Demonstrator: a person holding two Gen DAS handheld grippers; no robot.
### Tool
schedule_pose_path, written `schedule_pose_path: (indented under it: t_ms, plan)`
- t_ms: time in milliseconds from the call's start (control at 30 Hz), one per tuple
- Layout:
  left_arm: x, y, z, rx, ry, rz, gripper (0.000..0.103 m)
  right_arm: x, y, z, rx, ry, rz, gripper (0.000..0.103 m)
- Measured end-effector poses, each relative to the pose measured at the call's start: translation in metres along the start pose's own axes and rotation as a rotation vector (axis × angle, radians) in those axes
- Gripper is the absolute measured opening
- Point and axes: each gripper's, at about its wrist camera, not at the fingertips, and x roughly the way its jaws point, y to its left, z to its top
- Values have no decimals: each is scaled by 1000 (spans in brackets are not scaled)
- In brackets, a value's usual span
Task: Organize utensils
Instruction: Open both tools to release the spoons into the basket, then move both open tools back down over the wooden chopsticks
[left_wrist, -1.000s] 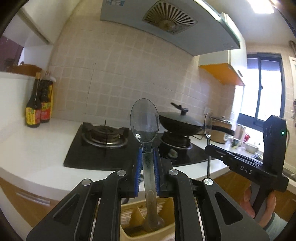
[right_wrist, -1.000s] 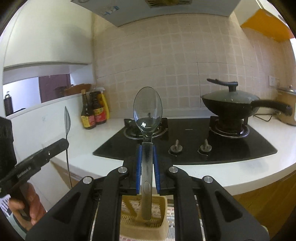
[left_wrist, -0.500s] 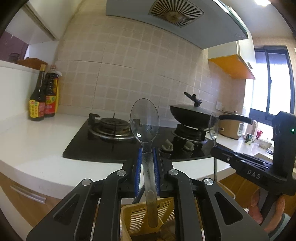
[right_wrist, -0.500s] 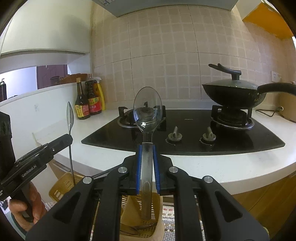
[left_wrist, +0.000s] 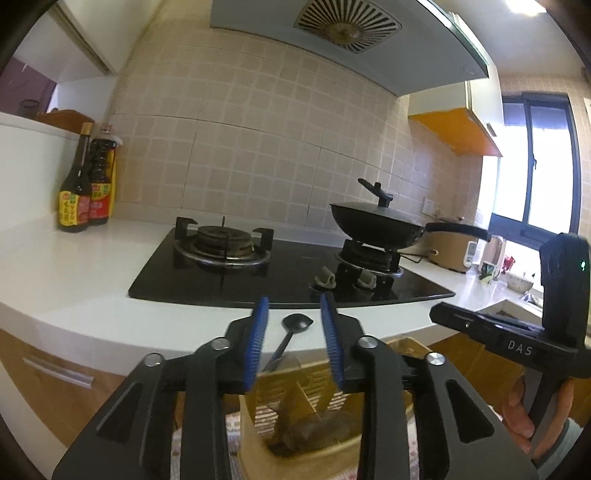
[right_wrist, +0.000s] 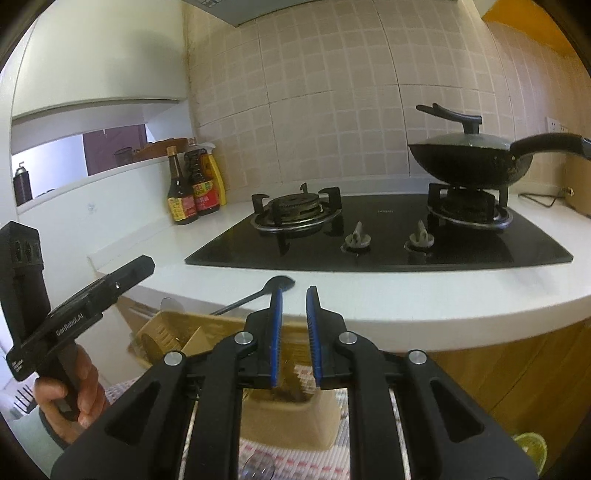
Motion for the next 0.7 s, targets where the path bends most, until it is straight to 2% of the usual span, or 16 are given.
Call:
schedule_pose_path:
  t_ms: [100,167,200,300,367,500,533,600,700]
  plan:
    - [-17,3,3,-24,3,-15,33,-14,3,-5,13,20,1,22]
    - [-29,3,4,-35,3,-17,33,-24,7,-9,18,31,-21,42]
    - [-36,3,5,-39,6,-19,33,-30,9,-12,23,32,-31,45]
    - [-54,1,2,-43,23,-24,43,-47,14,-21,40,57,-59,46]
    - [-65,-1,-1,-41,40,-23,43,-53,18,-29,52,110,-79,46]
    - [-85,-7,-14,-28,107,2,43,-46,26,-49,78,314,-101,46]
    - [-87,-7,-18,-29,141,-2,43,-37,29,-59,86,418,-96,46]
    - [-86,-5,-27,-59,239,-39,43,-22,33,-79,96,576,-128,46]
    - [-78,2,-45,-116,395,-75,41,-12,36,-104,152,695,-98,46]
